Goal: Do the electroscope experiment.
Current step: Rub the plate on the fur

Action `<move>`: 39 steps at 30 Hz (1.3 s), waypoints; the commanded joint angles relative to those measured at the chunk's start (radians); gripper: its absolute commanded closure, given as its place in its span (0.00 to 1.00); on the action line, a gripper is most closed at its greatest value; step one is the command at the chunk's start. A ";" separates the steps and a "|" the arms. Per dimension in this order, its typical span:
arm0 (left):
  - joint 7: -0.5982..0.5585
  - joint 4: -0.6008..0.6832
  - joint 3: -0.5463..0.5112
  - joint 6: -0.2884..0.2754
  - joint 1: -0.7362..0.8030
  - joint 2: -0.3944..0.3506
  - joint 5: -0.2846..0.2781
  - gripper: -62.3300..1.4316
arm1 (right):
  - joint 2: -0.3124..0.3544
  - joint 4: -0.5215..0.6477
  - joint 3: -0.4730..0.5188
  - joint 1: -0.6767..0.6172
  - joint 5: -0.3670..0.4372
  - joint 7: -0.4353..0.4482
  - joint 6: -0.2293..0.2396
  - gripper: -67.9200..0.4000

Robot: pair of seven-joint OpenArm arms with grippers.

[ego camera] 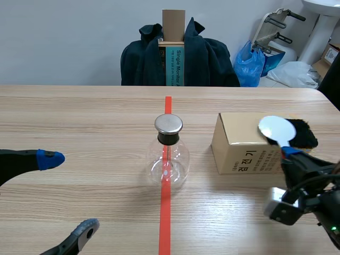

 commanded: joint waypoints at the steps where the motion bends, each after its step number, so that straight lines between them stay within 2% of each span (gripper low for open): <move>1: -0.014 0.007 0.003 -0.001 -0.003 0.005 -0.007 0.00 | -0.006 0.008 -0.002 0.001 0.013 -0.079 -0.010 0.98; 3: -0.013 0.007 0.003 -0.001 -0.003 0.005 -0.007 0.00 | -0.007 0.008 -0.002 -0.005 0.014 -0.209 -0.034 0.98; 4: -0.014 0.007 0.003 -0.001 -0.003 0.005 -0.007 0.00 | -0.002 0.008 -0.002 -0.005 0.013 -0.253 -0.045 0.98; 5: -0.014 0.007 0.003 -0.001 -0.003 0.005 -0.007 0.00 | 0.003 0.008 -0.002 -0.006 0.011 -0.259 -0.044 0.98; 9: -0.014 0.007 0.003 -0.001 -0.003 0.005 -0.007 0.00 | 0.000 0.008 -0.025 -0.005 0.017 -0.107 -0.044 0.98; 10: -0.014 0.007 0.003 -0.001 -0.003 0.005 -0.007 0.00 | -0.001 0.008 -0.031 -0.005 0.021 -0.107 -0.044 0.98; 11: -0.014 0.007 0.003 -0.001 -0.003 0.005 -0.007 0.00 | -0.003 0.008 -0.031 -0.006 0.023 -0.142 -0.048 0.98; 13: -0.014 0.007 0.003 -0.001 -0.003 0.005 -0.007 0.00 | -0.002 0.008 -0.029 -0.008 0.023 -0.272 -0.061 0.98; 14: -0.014 0.007 0.003 -0.001 -0.003 0.005 -0.007 0.00 | 0.000 0.008 -0.026 -0.008 0.023 -0.299 -0.063 0.98; 15: -0.013 0.007 0.003 -0.001 -0.003 0.005 -0.007 0.00 | 0.004 0.008 -0.022 -0.009 0.023 -0.293 -0.054 0.98; 17: -0.014 0.007 0.003 -0.001 -0.003 0.005 -0.007 0.00 | 0.011 0.008 -0.024 -0.008 0.023 -0.191 -0.022 0.98; 19: -0.014 0.007 0.003 -0.001 -0.003 0.005 -0.007 0.00 | 0.007 0.008 -0.031 -0.008 0.024 -0.085 -0.018 0.98; 20: -0.014 0.007 0.003 -0.001 -0.003 0.005 -0.007 0.00 | 0.001 0.008 -0.032 -0.008 0.023 -0.078 -0.019 0.98; 21: -0.014 0.007 0.003 -0.001 -0.003 0.005 -0.007 0.00 | -0.006 0.008 -0.032 -0.009 0.024 -0.113 -0.024 0.98; 24: -0.013 0.007 0.003 -0.001 -0.003 0.005 -0.006 0.00 | -0.014 0.008 -0.022 -0.017 0.023 -0.312 -0.051 0.98; 25: -0.013 0.007 0.003 -0.001 -0.003 0.005 -0.006 0.00 | -0.010 0.008 -0.021 -0.022 0.022 -0.322 -0.048 0.98; 26: -0.014 0.007 0.003 -0.001 -0.003 0.005 -0.006 0.00 | -0.003 0.008 -0.021 -0.023 0.015 -0.294 -0.047 0.98; 29: -0.014 0.007 0.003 -0.001 -0.003 0.005 -0.006 0.00 | 0.002 0.008 -0.027 -0.018 0.005 -0.111 -0.046 0.98; 30: -0.014 0.007 0.003 -0.001 -0.003 0.005 -0.006 0.00 | 0.000 0.008 -0.031 -0.016 0.005 -0.091 -0.048 0.98; 35: -0.013 0.007 0.003 -0.001 -0.003 0.005 -0.006 0.00 | 0.001 0.008 -0.026 -0.029 0.026 -0.230 -0.050 0.98; 39: -0.014 0.007 0.003 -0.001 -0.003 0.005 -0.006 0.00 | 0.000 0.008 -0.026 -0.031 0.011 -0.143 -0.048 0.98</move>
